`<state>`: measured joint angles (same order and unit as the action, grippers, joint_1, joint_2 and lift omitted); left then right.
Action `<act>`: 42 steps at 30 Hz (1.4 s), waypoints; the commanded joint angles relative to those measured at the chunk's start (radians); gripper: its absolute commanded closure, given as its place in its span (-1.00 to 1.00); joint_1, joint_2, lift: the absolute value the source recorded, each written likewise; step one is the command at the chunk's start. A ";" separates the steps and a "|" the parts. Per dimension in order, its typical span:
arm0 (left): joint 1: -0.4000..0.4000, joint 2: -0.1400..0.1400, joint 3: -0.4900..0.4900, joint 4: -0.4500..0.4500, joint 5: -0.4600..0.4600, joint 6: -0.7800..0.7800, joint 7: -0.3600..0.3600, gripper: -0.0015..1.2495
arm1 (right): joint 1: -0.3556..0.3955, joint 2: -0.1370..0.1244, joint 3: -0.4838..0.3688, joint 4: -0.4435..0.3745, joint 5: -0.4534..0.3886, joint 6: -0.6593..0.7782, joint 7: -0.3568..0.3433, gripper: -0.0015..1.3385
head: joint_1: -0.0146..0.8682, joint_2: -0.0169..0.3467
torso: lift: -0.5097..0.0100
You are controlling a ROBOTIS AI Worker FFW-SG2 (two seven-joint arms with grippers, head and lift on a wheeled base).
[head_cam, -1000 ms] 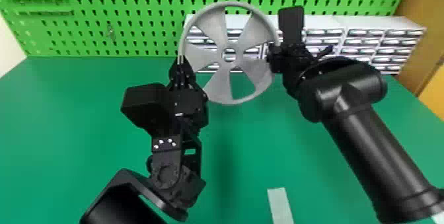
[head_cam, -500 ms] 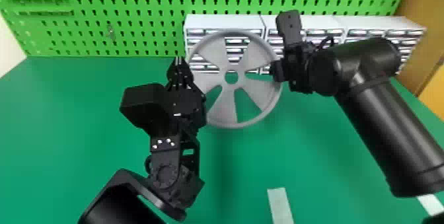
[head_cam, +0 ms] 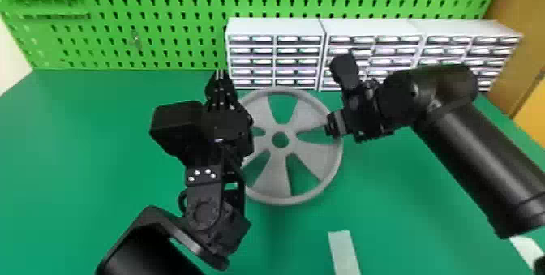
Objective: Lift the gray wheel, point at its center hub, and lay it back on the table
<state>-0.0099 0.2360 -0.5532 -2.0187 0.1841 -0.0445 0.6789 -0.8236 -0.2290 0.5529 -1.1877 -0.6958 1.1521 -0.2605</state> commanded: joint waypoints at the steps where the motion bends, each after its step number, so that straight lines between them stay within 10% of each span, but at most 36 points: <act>1: -0.002 0.000 -0.002 0.000 0.000 0.002 0.001 0.88 | -0.012 -0.009 0.052 0.031 -0.028 0.021 0.001 0.84 | 0.60 -0.64 | 0.59; 42: -0.015 0.000 -0.010 0.000 0.005 0.003 0.002 0.88 | 0.000 -0.016 0.176 0.172 -0.044 0.023 0.093 0.82 | 0.60 -0.64 | 0.59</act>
<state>-0.0248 0.2362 -0.5629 -2.0187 0.1887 -0.0414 0.6807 -0.8266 -0.2454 0.7268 -1.0176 -0.7394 1.1826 -0.1672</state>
